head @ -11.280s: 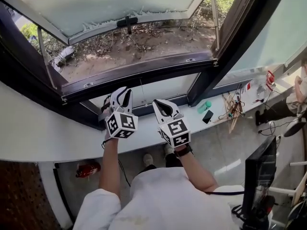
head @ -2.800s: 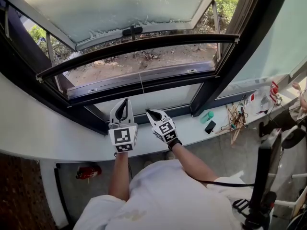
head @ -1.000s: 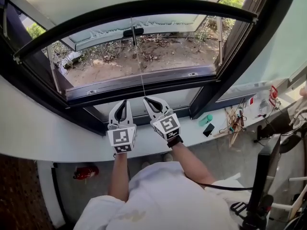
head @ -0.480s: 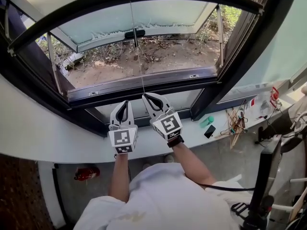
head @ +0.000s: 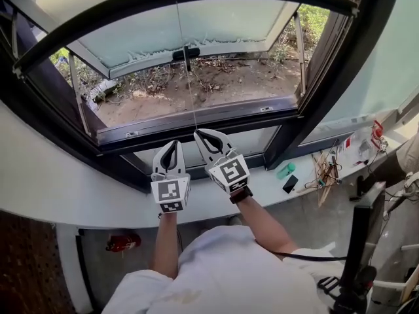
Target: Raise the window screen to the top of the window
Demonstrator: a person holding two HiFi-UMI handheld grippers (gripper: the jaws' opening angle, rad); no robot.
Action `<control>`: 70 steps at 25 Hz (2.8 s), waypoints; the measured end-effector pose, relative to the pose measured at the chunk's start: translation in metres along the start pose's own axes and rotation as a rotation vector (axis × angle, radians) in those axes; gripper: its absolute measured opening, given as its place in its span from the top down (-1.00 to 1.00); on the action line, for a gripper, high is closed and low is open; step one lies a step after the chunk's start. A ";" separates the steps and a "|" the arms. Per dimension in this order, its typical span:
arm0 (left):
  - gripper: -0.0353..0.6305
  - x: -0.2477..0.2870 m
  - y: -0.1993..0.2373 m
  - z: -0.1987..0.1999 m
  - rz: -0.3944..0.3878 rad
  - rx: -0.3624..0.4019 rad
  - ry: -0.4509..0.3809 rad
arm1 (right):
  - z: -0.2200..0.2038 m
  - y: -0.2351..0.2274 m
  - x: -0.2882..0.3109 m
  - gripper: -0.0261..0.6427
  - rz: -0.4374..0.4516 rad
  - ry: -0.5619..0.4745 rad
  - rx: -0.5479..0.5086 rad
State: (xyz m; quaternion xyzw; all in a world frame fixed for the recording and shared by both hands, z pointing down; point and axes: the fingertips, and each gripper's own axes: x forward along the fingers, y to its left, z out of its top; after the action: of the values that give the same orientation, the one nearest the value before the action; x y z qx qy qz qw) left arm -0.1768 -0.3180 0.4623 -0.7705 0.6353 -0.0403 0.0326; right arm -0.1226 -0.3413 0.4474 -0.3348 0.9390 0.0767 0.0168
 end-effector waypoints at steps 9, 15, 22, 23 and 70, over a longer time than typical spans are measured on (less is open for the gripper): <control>0.89 0.001 0.002 0.018 0.000 0.011 -0.033 | 0.021 -0.007 0.003 0.91 -0.011 -0.038 -0.016; 0.89 0.003 0.002 0.031 -0.004 0.000 -0.060 | 0.042 -0.012 0.003 0.92 -0.022 -0.072 -0.038; 0.89 0.007 -0.004 0.053 -0.026 -0.003 -0.110 | 0.065 -0.014 0.007 0.92 -0.022 -0.108 -0.060; 0.89 0.008 -0.005 0.056 -0.026 0.001 -0.117 | 0.069 -0.015 0.008 0.91 -0.024 -0.112 -0.065; 0.89 0.014 0.025 0.178 0.010 0.043 -0.294 | 0.172 -0.031 0.011 0.91 -0.025 -0.283 -0.131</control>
State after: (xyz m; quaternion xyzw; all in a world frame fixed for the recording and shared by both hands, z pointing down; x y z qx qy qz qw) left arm -0.1798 -0.3364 0.2831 -0.7641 0.6264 0.0595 0.1418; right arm -0.1154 -0.3451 0.2721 -0.3328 0.9160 0.1841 0.1279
